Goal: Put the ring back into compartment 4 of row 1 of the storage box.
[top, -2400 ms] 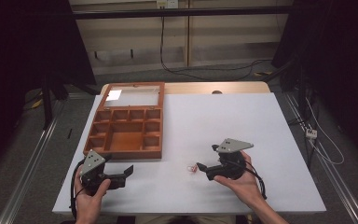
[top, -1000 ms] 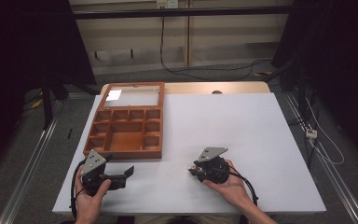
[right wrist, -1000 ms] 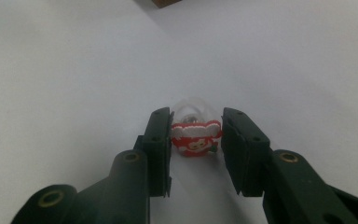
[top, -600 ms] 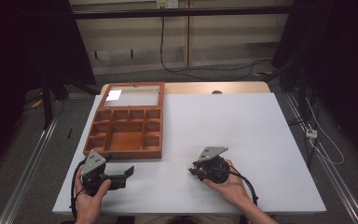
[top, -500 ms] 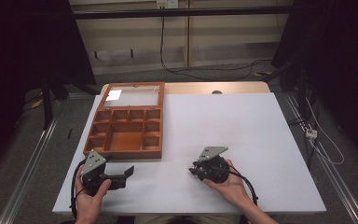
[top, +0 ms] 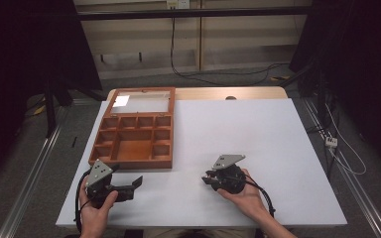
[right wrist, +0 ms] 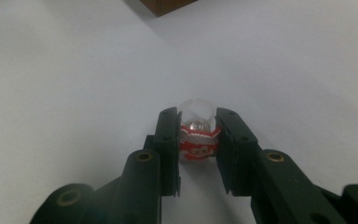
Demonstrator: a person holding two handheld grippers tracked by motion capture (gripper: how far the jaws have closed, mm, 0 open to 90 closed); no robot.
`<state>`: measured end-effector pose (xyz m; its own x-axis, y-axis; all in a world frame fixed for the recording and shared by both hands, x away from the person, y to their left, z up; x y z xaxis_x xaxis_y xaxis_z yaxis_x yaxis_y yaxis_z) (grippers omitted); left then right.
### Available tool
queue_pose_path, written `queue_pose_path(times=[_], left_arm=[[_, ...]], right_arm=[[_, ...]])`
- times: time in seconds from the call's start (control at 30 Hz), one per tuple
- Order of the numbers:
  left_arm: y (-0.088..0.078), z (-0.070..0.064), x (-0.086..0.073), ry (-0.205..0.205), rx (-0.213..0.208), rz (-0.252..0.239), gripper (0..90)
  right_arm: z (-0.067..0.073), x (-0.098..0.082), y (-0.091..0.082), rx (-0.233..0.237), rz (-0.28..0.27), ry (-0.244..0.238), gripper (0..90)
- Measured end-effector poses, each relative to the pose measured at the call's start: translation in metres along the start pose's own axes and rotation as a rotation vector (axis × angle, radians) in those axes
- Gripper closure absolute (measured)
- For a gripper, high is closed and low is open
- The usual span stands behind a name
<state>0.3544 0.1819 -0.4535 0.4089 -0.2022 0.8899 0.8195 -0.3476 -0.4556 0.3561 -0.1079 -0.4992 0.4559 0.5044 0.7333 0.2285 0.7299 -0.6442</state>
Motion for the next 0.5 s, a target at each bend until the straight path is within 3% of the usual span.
queue_pose_path(times=[0.5], left_arm=[[0.0006, 0.0008, -0.0004, -0.002, 0.004, 0.006, 5.4]], right_arm=[[0.0001, 0.0042, -0.0069, 0.009, -0.041, 0.010, 71.6]])
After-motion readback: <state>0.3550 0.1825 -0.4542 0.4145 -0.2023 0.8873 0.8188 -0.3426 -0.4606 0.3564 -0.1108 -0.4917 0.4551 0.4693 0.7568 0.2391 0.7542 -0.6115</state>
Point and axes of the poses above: each handheld gripper's, and its own axes: y roughly forward along the jaws, x roughly out of its top, z roughly to its left, the point moved 7 cm from there along y, roughly forward along the jaws, and after that the axes turned 15 degrees about x, right-handed, at the moved point
